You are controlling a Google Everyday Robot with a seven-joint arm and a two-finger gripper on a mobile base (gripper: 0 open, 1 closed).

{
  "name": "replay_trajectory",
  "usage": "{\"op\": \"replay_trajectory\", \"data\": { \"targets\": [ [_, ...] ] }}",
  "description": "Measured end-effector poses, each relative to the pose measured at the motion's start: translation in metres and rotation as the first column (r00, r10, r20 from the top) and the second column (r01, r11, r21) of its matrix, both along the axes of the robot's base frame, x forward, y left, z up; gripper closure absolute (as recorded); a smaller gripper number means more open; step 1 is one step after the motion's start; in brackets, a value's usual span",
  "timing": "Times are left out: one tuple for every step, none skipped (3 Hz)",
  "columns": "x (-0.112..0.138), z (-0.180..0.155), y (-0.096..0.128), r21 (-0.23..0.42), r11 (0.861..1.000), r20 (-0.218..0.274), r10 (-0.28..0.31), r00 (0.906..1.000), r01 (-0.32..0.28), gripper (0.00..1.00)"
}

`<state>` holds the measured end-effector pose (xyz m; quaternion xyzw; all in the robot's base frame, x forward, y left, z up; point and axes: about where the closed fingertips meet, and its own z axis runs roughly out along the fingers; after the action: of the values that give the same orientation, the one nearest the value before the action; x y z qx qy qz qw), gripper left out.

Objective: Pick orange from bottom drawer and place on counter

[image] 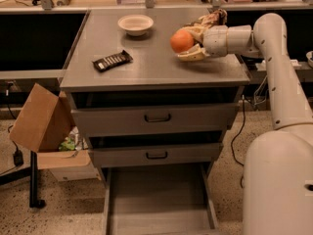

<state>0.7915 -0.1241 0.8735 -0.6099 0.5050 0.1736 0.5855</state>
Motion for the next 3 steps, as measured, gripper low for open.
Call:
{"op": "replay_trajectory", "data": {
  "targets": [
    [-0.0010,0.0007,0.0014,0.000,1.000,-0.008,0.011,0.9999,-0.011,0.37],
    [-0.0013,0.0024,0.0023,0.000,1.000,-0.012,0.017,0.9998,-0.017,0.14],
    [-0.0020,0.0034,0.0009,0.002,1.000,-0.010,0.021,0.9997,-0.021,0.00]
  ]
}}
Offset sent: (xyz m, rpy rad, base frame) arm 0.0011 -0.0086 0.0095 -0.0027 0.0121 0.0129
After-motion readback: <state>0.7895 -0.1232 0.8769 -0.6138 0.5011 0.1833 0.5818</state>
